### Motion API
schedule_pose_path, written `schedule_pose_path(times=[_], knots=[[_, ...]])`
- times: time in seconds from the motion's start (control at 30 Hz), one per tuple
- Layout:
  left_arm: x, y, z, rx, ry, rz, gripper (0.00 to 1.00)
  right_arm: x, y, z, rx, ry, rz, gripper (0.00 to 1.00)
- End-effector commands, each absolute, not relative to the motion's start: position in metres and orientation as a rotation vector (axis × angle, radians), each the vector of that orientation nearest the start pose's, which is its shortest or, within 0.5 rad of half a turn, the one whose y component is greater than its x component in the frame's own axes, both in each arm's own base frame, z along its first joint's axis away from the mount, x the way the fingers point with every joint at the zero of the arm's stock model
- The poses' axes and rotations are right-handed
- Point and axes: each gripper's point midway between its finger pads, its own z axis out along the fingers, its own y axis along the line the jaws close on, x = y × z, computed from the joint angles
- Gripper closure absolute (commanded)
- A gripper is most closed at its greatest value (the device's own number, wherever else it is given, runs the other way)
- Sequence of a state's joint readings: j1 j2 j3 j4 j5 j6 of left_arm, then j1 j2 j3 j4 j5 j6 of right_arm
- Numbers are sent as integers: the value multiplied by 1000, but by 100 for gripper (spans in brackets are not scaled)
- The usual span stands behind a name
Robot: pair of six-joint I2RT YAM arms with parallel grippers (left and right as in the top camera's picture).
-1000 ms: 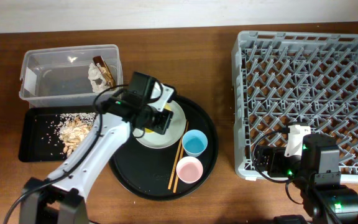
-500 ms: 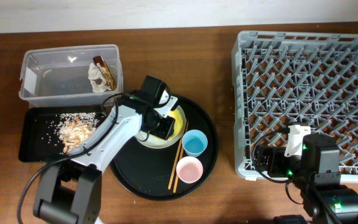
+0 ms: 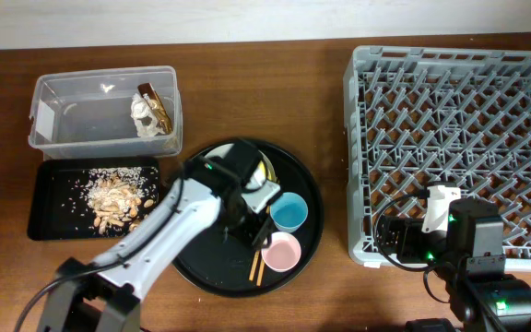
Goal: Sort waste into correct bins and load items into the dishwasher rack
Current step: 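Grasp the pink cup with left gripper and lift it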
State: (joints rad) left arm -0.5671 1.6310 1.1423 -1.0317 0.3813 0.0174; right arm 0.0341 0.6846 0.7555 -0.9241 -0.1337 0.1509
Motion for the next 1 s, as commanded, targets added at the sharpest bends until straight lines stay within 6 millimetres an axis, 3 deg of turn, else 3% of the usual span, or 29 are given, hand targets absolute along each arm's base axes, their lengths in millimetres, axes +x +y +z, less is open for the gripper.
schedule_pose_path(times=[0.0, 0.13, 0.23, 0.33, 0.53, 0.63, 0.73, 0.8, 0.97], knots=[[191, -218, 58, 949, 3018, -625, 51, 217, 31, 180, 72, 2412, 255, 2], [191, -221, 49, 933, 3003, -631, 99, 216, 31, 179, 73, 2415, 255, 2], [190, -220, 49, 932, 3007, -626, 100, 216, 31, 179, 73, 2415, 255, 1], [190, -218, 62, 926, 3004, -628, 100, 216, 31, 180, 73, 2414, 255, 1], [226, -204, 159, 762, 2728, -686, 100, 216, 32, 180, 72, 2414, 256, 2], [248, -197, 181, 675, 2614, -731, 100, 221, 35, 185, 58, 2381, 282, 2], [273, -213, 198, 623, 2483, -981, 100, 232, 68, 205, -58, 2288, 505, 2], [288, -230, 208, 598, 2388, -1275, 100, 234, 103, 217, -234, 2226, 737, 2], [290, -255, 218, 723, 2123, -1853, 100, 235, 152, 229, -517, 2093, 1158, 2]])
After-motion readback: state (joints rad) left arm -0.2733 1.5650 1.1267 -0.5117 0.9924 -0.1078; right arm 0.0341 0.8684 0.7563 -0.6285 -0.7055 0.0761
